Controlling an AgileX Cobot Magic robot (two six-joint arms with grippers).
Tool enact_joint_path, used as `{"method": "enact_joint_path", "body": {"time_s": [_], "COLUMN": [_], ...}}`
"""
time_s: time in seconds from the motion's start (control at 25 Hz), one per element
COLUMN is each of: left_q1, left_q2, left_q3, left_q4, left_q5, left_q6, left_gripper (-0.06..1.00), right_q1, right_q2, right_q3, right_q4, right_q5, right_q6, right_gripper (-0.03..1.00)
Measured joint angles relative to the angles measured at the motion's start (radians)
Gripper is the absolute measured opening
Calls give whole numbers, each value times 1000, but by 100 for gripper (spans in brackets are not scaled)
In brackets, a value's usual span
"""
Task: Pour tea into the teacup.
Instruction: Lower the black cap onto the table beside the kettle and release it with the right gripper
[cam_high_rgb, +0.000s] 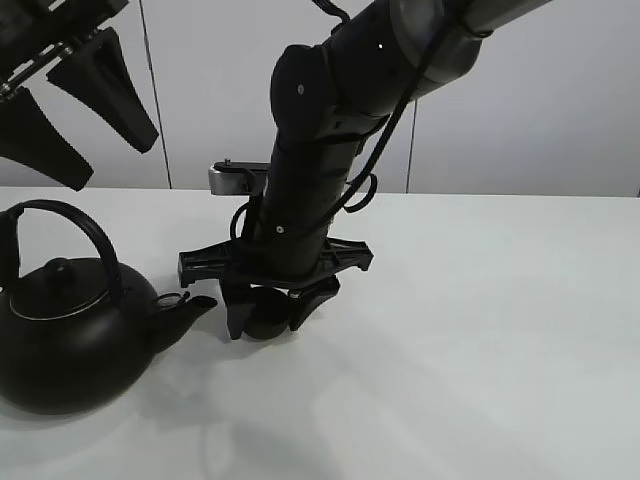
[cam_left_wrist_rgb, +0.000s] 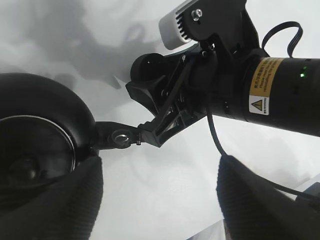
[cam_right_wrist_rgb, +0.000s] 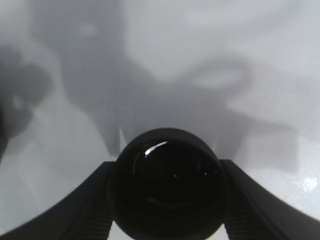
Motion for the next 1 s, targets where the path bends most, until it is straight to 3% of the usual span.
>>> {"method": "enact_joint_path", "body": {"time_s": [0.48, 0.68, 1.0], "left_q1": [0, 0, 0], "left_q2": [0, 0, 0], "left_q3": [0, 0, 0], "left_q4": [0, 0, 0], "left_q5": [0, -2, -4], "left_q6": [0, 0, 0], "left_gripper": [48, 48, 48], "right_q1": [0, -2, -2], "right_q2": [10, 12, 9], "right_q3": [-3, -40, -78], "right_q4": [5, 12, -2], "right_q5": [19, 26, 73], "right_q6": [-1, -1, -1], "right_gripper": [40, 49, 52]}}
